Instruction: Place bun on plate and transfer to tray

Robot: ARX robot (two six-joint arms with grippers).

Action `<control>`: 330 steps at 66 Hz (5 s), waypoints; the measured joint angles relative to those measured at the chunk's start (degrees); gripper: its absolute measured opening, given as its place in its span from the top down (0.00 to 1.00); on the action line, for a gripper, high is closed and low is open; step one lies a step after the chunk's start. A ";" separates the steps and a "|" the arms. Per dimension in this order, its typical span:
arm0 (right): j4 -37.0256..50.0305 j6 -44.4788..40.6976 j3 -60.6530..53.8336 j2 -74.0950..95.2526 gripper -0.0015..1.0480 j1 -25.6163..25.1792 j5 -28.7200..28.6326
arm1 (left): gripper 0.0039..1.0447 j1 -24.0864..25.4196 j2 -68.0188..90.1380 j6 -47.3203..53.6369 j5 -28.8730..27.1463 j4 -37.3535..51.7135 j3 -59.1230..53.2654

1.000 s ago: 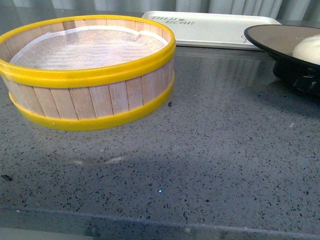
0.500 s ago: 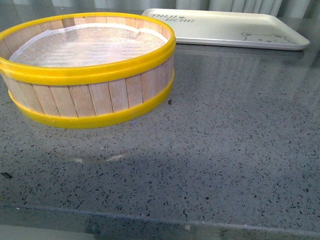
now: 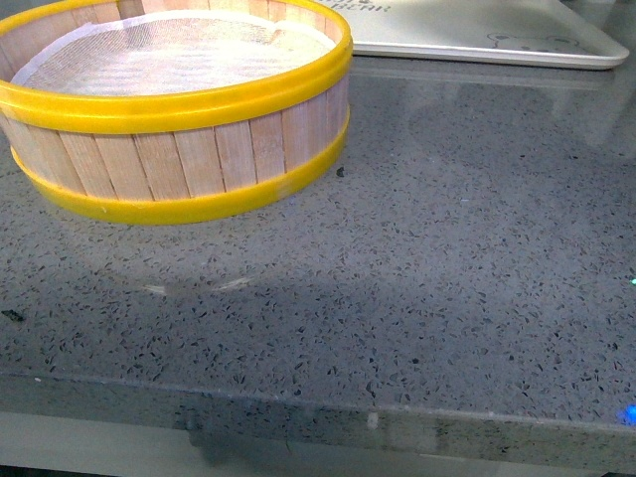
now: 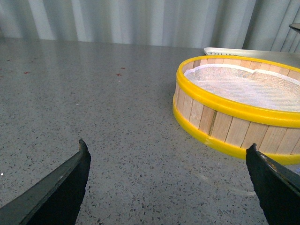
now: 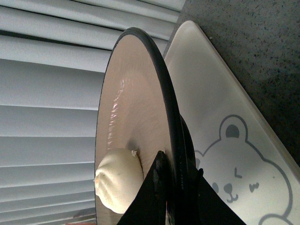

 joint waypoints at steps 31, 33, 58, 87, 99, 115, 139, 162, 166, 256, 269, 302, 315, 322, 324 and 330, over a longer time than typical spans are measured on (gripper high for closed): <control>-4.63 -1.18 9.51 8.44 0.97 1.11 0.76 | 0.06 0.00 -0.04 -0.02 0.00 0.00 0.00; -5.07 -1.40 10.10 8.92 0.97 1.31 0.63 | 0.06 0.00 -0.04 -0.02 0.00 0.00 0.00; -5.55 -3.63 10.43 9.55 0.97 2.99 0.90 | 0.06 0.00 -0.02 -0.02 0.00 0.00 0.00; -4.76 -3.19 6.16 7.06 0.55 2.19 0.20 | 0.06 0.00 -0.02 -0.02 0.00 0.00 0.00; -4.11 -2.82 3.67 5.18 0.28 1.09 0.35 | 0.06 0.00 -0.02 0.00 0.00 0.00 0.00; -1.97 -3.52 -1.84 0.17 0.09 -1.84 1.42 | 0.06 0.00 -0.02 -0.02 0.00 0.00 0.00; 5.77 -21.75 -28.09 -28.87 0.09 -7.37 8.76 | 0.06 0.00 -0.02 -0.02 0.00 0.00 0.00; 24.39 -74.82 -66.77 -62.55 0.09 -12.61 21.49 | 0.06 0.00 -0.02 -0.02 0.00 0.00 0.00; 18.71 -74.53 -71.60 -67.43 0.17 -15.61 10.73 | 0.06 0.00 -0.02 -0.02 0.00 0.00 0.00; -8.07 -70.66 -85.37 -107.12 0.98 9.57 24.30 | 0.06 0.00 -0.02 0.00 0.00 0.00 0.00; -17.03 -70.69 -85.33 -114.14 0.98 9.60 24.30 | 0.06 0.00 -0.02 0.00 0.00 0.00 0.00; -19.54 -70.66 -85.33 -118.20 0.98 9.62 24.30 | 0.06 0.00 -0.02 -0.02 0.00 0.00 0.00; -19.54 -70.71 -85.33 -118.20 0.74 9.62 24.30 | 0.06 0.00 -0.02 0.00 0.00 0.00 0.00; -19.54 -70.69 -85.33 -118.20 0.58 9.62 24.28 | 0.06 0.00 -0.02 -0.02 0.00 0.00 0.00; -19.54 -70.71 -85.33 -118.20 0.53 9.62 24.28 | 0.06 0.00 -0.02 -0.02 0.00 0.00 0.00; -19.54 -70.69 -85.33 -118.20 0.38 9.62 24.30 | 0.06 0.00 -0.02 -0.02 0.00 0.00 0.00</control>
